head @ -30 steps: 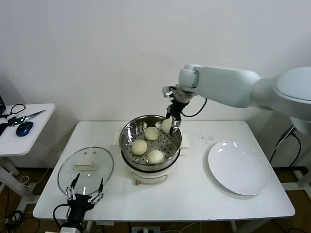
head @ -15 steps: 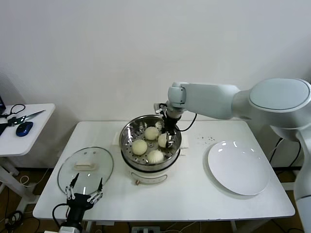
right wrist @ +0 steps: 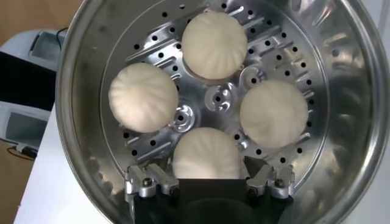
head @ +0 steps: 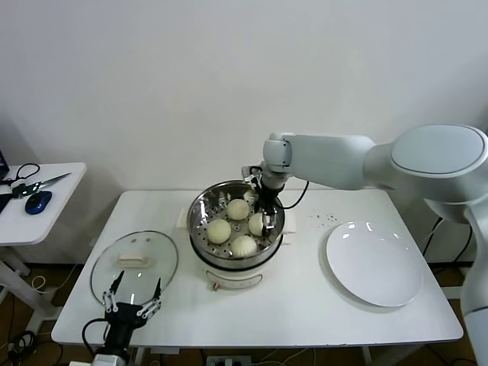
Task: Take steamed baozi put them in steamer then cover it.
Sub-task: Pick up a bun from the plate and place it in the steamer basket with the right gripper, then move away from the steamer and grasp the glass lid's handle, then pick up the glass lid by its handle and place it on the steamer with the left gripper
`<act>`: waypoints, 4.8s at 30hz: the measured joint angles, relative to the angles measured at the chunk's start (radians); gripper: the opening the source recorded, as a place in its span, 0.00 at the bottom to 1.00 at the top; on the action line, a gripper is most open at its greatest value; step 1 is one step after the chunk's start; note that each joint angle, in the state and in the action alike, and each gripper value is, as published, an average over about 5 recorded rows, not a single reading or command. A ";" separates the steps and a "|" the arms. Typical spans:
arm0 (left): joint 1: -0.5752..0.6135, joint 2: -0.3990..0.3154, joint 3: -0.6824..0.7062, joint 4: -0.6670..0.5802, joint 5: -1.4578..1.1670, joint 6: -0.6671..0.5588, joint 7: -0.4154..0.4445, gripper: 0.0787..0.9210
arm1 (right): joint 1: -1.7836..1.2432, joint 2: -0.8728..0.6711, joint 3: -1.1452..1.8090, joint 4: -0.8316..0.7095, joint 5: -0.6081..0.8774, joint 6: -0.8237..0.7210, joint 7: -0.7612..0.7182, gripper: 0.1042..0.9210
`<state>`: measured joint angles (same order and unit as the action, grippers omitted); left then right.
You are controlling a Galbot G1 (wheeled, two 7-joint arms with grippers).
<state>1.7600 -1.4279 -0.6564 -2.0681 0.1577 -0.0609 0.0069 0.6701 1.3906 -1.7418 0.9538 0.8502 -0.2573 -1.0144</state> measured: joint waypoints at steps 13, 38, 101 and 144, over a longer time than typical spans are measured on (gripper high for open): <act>-0.010 0.004 -0.015 -0.005 0.015 0.002 -0.001 0.88 | 0.050 -0.112 0.116 0.042 0.037 0.082 0.075 0.88; -0.007 -0.043 -0.046 -0.048 0.095 0.022 -0.002 0.88 | -0.682 -0.644 0.979 0.464 -0.004 0.415 0.800 0.88; -0.544 0.078 -0.046 0.634 1.326 0.009 -0.118 0.88 | -1.907 -0.382 2.275 0.629 -0.377 0.350 0.819 0.88; -0.392 0.181 -0.057 0.340 1.139 0.128 -0.086 0.09 | -1.875 -0.353 2.272 0.554 -0.455 0.390 0.784 0.88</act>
<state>1.3676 -1.2472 -0.7136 -1.7286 1.2968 0.0672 -0.0793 -1.2054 1.0374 0.5302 1.5079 0.3950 0.1331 -0.2300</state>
